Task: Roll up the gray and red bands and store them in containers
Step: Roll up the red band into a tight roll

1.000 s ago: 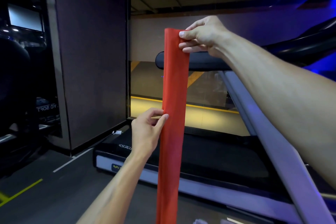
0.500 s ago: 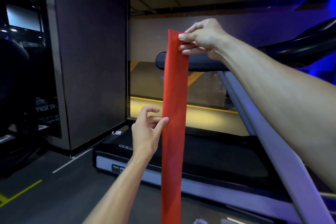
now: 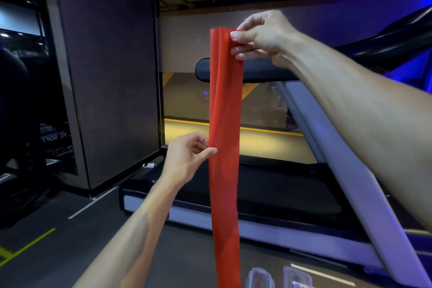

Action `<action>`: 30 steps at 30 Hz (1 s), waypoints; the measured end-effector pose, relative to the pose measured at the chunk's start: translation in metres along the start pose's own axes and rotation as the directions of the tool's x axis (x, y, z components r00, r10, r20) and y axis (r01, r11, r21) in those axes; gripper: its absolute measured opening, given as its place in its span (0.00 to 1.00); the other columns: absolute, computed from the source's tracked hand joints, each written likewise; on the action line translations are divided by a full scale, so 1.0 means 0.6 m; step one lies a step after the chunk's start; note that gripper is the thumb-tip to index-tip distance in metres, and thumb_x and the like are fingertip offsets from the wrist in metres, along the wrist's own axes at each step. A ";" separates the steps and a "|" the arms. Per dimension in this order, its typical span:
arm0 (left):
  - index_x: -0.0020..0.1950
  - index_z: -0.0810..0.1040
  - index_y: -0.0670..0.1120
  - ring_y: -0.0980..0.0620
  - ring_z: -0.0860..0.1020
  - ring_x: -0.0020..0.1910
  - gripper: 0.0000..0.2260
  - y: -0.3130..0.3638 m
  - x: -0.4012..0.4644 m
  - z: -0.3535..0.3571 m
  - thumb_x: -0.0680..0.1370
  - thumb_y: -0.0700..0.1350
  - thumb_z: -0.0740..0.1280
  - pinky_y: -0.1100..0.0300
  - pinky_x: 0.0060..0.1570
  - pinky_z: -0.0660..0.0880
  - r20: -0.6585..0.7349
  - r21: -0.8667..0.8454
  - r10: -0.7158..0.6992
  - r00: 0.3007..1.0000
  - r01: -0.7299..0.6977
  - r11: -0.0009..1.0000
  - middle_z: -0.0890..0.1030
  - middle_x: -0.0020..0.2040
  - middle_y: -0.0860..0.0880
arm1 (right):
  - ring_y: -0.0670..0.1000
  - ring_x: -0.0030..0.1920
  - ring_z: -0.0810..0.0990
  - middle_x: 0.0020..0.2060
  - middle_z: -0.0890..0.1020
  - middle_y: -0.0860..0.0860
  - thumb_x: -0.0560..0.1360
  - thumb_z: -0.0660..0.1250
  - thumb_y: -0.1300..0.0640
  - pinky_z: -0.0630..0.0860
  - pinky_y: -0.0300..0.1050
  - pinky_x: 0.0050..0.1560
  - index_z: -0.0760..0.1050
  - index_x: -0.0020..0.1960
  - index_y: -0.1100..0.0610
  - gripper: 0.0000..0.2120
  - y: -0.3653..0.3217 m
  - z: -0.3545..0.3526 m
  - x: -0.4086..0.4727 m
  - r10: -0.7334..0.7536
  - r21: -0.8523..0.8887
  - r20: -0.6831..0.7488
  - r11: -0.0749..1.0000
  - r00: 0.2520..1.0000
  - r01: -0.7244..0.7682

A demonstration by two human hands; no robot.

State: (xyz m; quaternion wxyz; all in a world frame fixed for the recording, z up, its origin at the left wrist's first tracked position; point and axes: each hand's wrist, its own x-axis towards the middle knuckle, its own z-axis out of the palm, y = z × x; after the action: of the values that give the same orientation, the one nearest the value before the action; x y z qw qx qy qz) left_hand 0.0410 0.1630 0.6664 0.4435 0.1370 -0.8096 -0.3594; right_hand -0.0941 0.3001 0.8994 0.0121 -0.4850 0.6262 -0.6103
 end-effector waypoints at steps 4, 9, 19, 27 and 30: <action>0.40 0.83 0.47 0.54 0.84 0.37 0.07 0.008 0.006 -0.003 0.70 0.44 0.81 0.61 0.41 0.81 0.000 -0.011 -0.048 0.999 0.048 0.999 0.85 0.36 0.52 | 0.57 0.44 0.89 0.40 0.87 0.59 0.75 0.75 0.65 0.85 0.52 0.46 0.78 0.46 0.59 0.06 0.001 -0.003 -0.002 -0.005 0.008 0.011 1.000 1.000 0.005; 0.43 0.82 0.40 0.54 0.79 0.27 0.09 0.014 0.003 -0.002 0.72 0.41 0.79 0.64 0.27 0.74 0.046 -0.154 -0.180 0.983 0.185 0.971 0.84 0.33 0.48 | 0.57 0.43 0.88 0.38 0.87 0.58 0.75 0.75 0.65 0.85 0.52 0.45 0.78 0.45 0.59 0.06 0.005 -0.006 -0.003 -0.004 0.016 0.013 1.000 1.000 0.004; 0.48 0.78 0.38 0.43 0.85 0.36 0.07 0.014 -0.001 0.013 0.75 0.37 0.75 0.54 0.34 0.83 0.158 -0.435 -0.331 0.930 0.367 0.822 0.85 0.37 0.40 | 0.58 0.44 0.88 0.41 0.87 0.60 0.75 0.76 0.65 0.85 0.54 0.48 0.79 0.47 0.61 0.06 0.016 -0.010 -0.012 0.000 0.028 0.008 1.000 1.000 0.000; 0.51 0.78 0.36 0.44 0.85 0.36 0.08 0.014 -0.004 0.022 0.76 0.35 0.74 0.52 0.37 0.84 0.157 -0.463 -0.360 0.920 0.390 0.796 0.83 0.41 0.34 | 0.57 0.44 0.88 0.39 0.87 0.59 0.74 0.76 0.65 0.86 0.54 0.48 0.79 0.49 0.61 0.07 0.019 -0.012 -0.018 0.017 0.045 0.007 0.999 1.000 -0.017; 0.50 0.77 0.36 0.41 0.86 0.41 0.08 0.010 -0.002 0.023 0.76 0.35 0.74 0.51 0.42 0.85 0.149 -0.490 -0.358 0.922 0.383 0.783 0.84 0.43 0.33 | 0.57 0.45 0.88 0.40 0.87 0.59 0.74 0.76 0.64 0.85 0.54 0.49 0.79 0.49 0.62 0.07 0.014 -0.013 -0.023 0.017 0.046 0.023 0.999 1.000 -0.018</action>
State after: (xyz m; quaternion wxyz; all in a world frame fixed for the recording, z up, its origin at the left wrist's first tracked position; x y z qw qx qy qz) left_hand 0.0312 0.1741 0.6653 0.3649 0.1623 -0.6529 -0.6436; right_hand -0.0968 0.3128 0.8868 0.0356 -0.4860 0.6159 -0.6190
